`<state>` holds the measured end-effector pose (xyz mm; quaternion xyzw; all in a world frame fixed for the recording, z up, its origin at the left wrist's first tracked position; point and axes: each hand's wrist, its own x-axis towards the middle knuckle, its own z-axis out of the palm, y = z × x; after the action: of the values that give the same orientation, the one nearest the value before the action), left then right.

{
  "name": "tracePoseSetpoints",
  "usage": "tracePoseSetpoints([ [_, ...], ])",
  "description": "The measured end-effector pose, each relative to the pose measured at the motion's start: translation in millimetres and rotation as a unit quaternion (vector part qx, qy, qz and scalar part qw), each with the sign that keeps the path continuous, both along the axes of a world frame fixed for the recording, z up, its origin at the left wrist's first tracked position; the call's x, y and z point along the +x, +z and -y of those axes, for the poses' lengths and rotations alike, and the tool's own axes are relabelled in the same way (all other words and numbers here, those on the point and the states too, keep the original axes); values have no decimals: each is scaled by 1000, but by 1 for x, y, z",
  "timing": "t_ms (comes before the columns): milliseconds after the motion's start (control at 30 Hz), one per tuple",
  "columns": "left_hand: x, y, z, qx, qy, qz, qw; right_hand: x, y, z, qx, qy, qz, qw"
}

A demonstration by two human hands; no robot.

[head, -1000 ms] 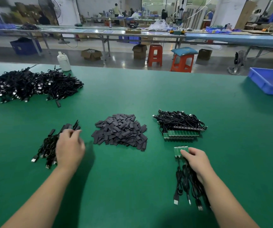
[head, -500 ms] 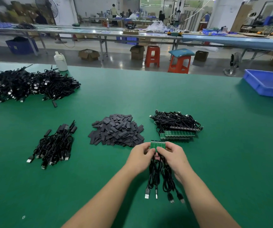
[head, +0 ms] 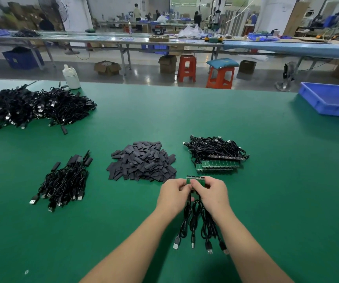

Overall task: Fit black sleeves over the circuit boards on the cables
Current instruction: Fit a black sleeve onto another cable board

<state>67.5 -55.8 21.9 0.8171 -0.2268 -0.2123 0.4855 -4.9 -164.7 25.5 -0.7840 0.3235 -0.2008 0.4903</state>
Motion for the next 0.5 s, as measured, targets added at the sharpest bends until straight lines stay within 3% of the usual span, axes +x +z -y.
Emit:
tracePoseSetpoints([
  [200,-6,1,3,56,38,88,994,0,-3,-1,-50,1,-13,999],
  [333,5,-2,-8,10,92,22,995,-4,-3,23,-40,-5,-77,996],
  [500,32,-15,-32,51,77,-4,996,-16,-8,63,12,68,-189,980],
])
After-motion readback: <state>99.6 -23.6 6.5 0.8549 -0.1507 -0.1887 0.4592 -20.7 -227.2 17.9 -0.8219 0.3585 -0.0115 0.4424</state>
